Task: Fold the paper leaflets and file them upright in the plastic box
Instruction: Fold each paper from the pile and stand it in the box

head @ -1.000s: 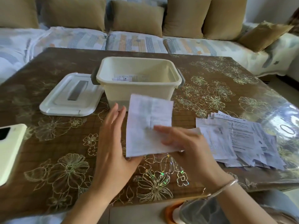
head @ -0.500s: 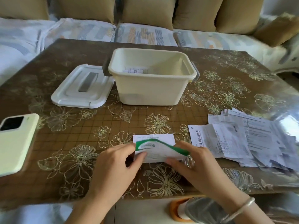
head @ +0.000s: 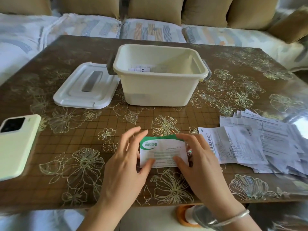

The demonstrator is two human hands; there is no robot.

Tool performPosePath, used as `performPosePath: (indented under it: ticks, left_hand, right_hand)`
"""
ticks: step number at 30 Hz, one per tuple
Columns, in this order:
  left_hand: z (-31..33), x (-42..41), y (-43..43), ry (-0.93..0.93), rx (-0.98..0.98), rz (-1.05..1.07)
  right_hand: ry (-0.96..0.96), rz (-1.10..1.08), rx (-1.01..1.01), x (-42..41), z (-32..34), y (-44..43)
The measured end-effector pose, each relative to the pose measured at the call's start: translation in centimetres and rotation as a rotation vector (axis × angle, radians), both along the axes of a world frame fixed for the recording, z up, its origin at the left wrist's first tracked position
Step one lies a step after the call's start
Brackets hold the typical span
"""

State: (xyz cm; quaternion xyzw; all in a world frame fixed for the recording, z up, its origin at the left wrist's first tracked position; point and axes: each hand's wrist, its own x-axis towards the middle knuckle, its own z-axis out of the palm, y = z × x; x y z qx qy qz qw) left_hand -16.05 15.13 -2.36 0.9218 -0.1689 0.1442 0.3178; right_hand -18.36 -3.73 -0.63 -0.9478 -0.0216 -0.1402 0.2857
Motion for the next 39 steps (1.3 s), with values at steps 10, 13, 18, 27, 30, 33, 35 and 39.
performPosePath:
  ticks: [10,13,18,27,30,33,35,39]
  left_hand:
    - [-0.8,0.5,0.0,-0.116,0.078,-0.037]
    - [-0.7,0.8,0.0,-0.068,0.066,-0.036]
    - [-0.5,1.1,-0.4,-0.022,0.079,-0.023]
    - [0.2,2.0,-1.0,0.054,0.157,-0.044]
    - [0.4,2.2,-1.0,0.076,0.175,-0.052]
    - [0.8,2.3,-0.9,0.119,0.232,-0.068]
    - [1.0,2.4,-0.9,0.129,0.260,-0.076]
    - [0.9,2.4,-0.6,0.113,0.210,-0.085]
  right_hand:
    - [0.264,0.060,-0.148,3.2,2.6,-1.7]
    - [0.325,0.072,-0.202,4.6,3.1,-1.0]
    - [0.541,0.127,-0.309,6.7,4.3,-0.7]
    - [0.475,-0.019,0.151,4.4,4.1,-1.5]
    - [0.549,-0.019,0.672,2.4,4.4,-1.6]
    - [0.489,0.035,0.910,0.9,3.7,-1.2]
    - [0.388,0.095,0.882,0.2,2.9,-1.1]
    - [0.161,0.230,0.434,-0.4,0.9,-0.9]
